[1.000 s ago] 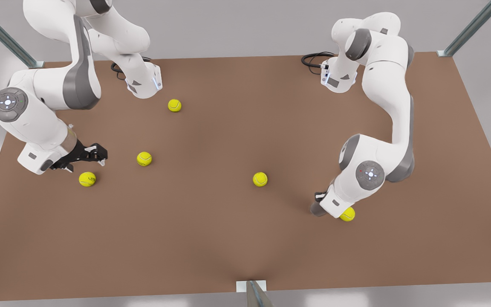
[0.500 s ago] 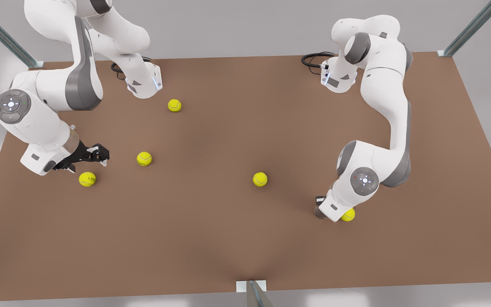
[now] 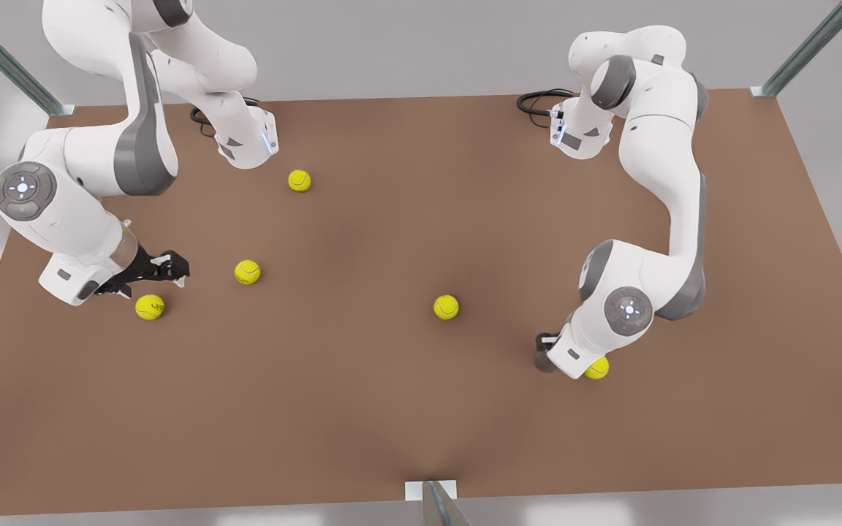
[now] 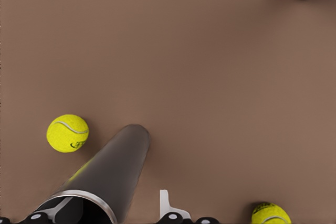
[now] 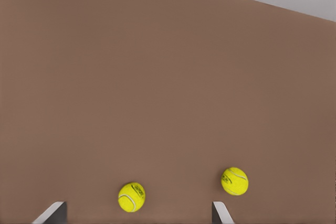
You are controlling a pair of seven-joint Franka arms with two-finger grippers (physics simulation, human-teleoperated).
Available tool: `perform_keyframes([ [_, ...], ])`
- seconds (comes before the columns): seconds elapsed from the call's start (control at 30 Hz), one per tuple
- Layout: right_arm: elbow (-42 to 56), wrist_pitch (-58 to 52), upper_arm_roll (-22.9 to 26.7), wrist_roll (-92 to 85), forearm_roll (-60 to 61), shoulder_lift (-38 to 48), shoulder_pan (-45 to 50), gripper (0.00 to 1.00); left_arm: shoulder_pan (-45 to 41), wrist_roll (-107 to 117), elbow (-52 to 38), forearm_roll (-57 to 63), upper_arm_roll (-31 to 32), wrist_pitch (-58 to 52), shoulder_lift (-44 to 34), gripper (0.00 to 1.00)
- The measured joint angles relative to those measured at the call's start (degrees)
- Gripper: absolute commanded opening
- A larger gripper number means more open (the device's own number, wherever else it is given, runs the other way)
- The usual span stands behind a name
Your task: Put the tennis tube upright
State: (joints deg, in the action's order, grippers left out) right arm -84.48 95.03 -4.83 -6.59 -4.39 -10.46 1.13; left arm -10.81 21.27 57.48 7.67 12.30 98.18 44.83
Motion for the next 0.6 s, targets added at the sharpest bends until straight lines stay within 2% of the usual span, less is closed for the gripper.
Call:
perform_keyframes([
  [0.17, 0.0, -0.1, 0.0, 0.0, 0.2, 0.2, 0.0, 1.0, -0.2, 0.2, -0.4, 0.2, 0.5, -3.1, -0.6, 1.0],
  [0.37, -0.1, 0.1, 0.0, 0.0, 0.2, 0.0, 0.1, 1.0, 0.1, 0.2, -0.7, 0.1, 1.1, -16.0, -10.4, 1.0],
  [0.5, -0.1, 0.0, 0.0, 0.0, 0.1, -0.3, 0.0, 1.0, 1.6, 0.1, 0.0, 0.5, -0.2, -19.7, -14.9, 1.0],
  [0.53, 0.0, 0.0, 0.0, 0.0, 0.1, -0.4, 0.0, 1.0, 0.2, -11.0, -0.1, 0.1, -8.4, -22.5, -15.7, 1.0],
  [0.57, -0.1, 0.1, 0.0, 0.0, 0.1, -0.3, 0.0, 1.0, 4.6, -13.5, 1.9, -2.4, -10.6, -22.6, -19.3, 1.0],
  [0.6, 0.0, 0.0, 0.0, 0.0, 0.2, -0.3, -0.1, 1.0, 7.4, -13.3, 19.3, -4.6, -6.7, -10.6, -31.7, 1.0],
])
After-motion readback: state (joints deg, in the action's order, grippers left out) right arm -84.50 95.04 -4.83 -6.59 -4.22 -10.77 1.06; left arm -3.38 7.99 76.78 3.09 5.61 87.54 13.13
